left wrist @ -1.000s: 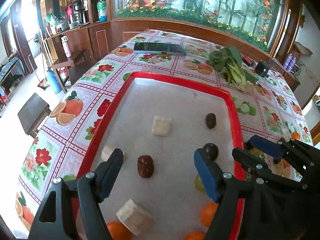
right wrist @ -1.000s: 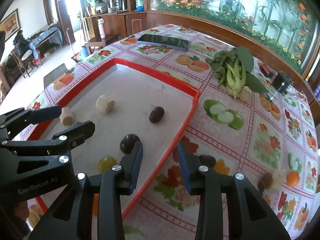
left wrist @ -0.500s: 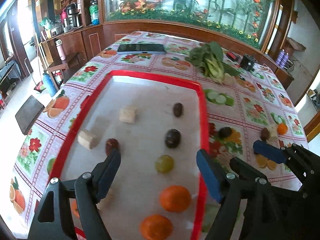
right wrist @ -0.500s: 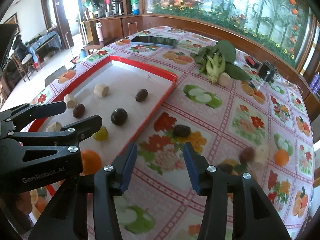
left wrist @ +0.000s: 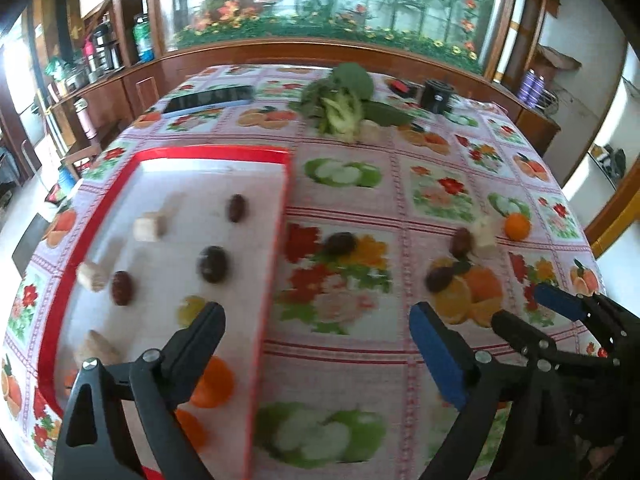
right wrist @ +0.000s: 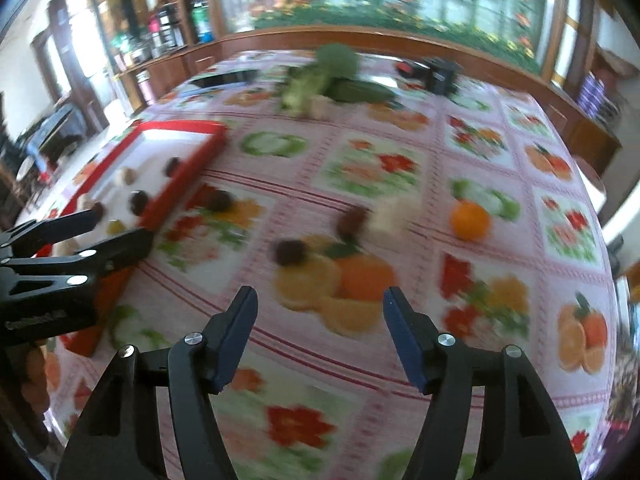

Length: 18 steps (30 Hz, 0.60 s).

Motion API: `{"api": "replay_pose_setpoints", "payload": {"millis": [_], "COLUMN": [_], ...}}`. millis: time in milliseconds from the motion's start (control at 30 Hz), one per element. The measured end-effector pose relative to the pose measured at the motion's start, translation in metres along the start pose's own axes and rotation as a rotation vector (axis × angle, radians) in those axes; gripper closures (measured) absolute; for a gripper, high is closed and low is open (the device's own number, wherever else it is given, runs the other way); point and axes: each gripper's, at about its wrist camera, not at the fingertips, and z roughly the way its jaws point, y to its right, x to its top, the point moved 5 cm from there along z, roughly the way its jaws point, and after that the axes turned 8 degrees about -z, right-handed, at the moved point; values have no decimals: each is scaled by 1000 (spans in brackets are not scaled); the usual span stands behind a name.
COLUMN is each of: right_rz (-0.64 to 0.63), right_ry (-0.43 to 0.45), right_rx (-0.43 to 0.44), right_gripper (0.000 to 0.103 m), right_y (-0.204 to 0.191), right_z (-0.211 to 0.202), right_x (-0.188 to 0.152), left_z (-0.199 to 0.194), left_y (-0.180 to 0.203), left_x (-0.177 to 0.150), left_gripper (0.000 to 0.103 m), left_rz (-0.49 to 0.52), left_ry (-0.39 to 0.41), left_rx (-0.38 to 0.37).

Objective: Organize fruits
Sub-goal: 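Move both open grippers back over the fruit on the cloth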

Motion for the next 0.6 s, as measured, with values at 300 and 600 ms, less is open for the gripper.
{"api": "replay_pose_setpoints", "payload": {"millis": [300,600], "right_rz": [130,176], "right_ry": [-11,20], "right_rx": [-33,-53], "right_gripper": [38,37], "right_y": [66,101], "right_z": [-9,-8], "right_x": [-31,-32], "left_z": [27,60], "left_y": [61,83], "left_x": [-8,-7], "left_gripper": [7,7], "left_rz": [95,87], "left_ry": [-45,-90], "left_rx": [-35,-19]}}
